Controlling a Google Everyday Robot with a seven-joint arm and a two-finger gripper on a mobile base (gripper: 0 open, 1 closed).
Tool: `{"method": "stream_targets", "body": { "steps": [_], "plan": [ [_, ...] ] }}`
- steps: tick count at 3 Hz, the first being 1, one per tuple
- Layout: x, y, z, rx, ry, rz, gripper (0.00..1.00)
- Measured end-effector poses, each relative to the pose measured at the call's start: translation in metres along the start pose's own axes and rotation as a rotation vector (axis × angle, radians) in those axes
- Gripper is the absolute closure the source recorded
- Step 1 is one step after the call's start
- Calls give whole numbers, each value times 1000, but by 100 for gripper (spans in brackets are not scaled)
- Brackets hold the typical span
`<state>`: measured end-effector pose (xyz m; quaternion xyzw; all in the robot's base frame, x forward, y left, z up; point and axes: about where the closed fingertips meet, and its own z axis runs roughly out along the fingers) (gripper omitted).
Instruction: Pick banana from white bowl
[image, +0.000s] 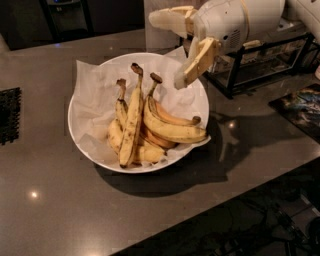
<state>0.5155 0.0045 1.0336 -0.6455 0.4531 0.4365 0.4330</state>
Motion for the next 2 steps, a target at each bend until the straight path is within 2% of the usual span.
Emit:
{"method": "stream_targets", "body": {
  "steps": [1,2],
  "plan": [
    [-12,11,13,-84,47,29,0],
    [-13,21,33,-166,97,72,0]
  ]
}}
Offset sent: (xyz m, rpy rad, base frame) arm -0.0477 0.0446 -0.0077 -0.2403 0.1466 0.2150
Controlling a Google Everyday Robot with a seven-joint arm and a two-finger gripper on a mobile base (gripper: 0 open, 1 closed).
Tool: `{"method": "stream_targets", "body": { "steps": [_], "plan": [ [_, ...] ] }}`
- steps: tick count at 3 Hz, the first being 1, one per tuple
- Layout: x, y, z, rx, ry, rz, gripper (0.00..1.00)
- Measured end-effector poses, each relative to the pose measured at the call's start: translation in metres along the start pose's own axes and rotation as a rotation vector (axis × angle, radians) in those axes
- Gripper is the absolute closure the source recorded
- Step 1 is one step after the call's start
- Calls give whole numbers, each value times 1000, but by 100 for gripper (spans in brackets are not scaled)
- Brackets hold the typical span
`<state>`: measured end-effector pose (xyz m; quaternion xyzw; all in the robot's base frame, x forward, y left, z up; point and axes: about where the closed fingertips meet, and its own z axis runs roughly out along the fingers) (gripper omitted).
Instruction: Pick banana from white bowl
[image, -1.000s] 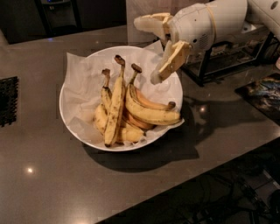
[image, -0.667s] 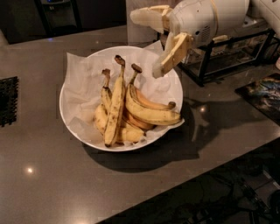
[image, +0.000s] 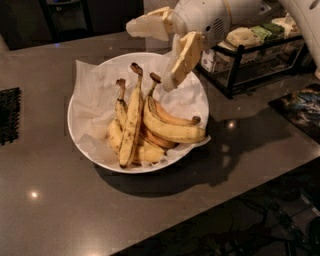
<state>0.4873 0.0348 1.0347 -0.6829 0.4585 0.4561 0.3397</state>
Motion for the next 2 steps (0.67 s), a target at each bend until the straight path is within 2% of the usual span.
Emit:
{"method": "stream_targets", "body": {
  "steps": [1,2],
  "plan": [
    [9,0,17,-28,41,71,0],
    [36,0,15,37,104,214,0]
  ]
}}
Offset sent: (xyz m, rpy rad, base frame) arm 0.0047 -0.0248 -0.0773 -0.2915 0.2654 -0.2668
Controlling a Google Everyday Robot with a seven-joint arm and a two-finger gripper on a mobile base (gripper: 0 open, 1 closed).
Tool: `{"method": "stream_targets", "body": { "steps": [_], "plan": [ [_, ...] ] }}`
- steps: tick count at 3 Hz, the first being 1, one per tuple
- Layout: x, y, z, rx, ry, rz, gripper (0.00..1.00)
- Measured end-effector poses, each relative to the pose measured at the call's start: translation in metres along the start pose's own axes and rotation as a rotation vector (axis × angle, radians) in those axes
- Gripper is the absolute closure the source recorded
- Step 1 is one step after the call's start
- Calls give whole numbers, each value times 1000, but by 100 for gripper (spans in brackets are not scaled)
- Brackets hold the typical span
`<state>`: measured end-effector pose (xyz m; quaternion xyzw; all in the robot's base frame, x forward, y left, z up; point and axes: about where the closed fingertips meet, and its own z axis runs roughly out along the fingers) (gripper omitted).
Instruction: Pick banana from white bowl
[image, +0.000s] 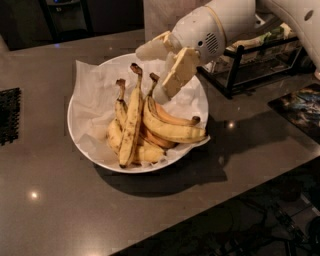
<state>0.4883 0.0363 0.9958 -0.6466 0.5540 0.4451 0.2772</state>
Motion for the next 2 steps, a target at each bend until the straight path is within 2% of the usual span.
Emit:
{"method": "stream_targets", "body": {
  "steps": [1,2],
  "plan": [
    [25,-1,7,27,32,115,0],
    [38,-5,12,51,40,172,0]
  ]
}}
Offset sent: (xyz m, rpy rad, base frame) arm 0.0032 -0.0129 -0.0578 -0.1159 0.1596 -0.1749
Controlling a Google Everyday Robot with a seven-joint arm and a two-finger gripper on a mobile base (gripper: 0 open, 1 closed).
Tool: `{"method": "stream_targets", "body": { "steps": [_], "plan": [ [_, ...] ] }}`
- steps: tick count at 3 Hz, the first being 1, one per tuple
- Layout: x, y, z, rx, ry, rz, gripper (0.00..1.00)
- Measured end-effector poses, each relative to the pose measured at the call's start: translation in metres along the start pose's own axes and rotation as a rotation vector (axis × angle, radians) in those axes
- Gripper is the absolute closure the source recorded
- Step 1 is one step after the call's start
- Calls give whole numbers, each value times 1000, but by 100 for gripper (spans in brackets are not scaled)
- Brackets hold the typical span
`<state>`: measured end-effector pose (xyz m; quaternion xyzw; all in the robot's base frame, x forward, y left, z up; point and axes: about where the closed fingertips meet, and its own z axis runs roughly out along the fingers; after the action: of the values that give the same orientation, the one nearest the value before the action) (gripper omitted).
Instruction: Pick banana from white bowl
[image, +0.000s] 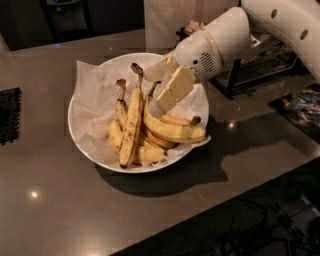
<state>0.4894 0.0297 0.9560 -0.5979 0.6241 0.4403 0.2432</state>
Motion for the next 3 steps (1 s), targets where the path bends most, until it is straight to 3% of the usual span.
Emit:
{"method": "stream_targets", "body": {
  "steps": [2,3],
  "plan": [
    [-21,-12,9,8,-55,-53,0],
    [-29,-13,22,-21,-61,-74,0]
  ]
}}
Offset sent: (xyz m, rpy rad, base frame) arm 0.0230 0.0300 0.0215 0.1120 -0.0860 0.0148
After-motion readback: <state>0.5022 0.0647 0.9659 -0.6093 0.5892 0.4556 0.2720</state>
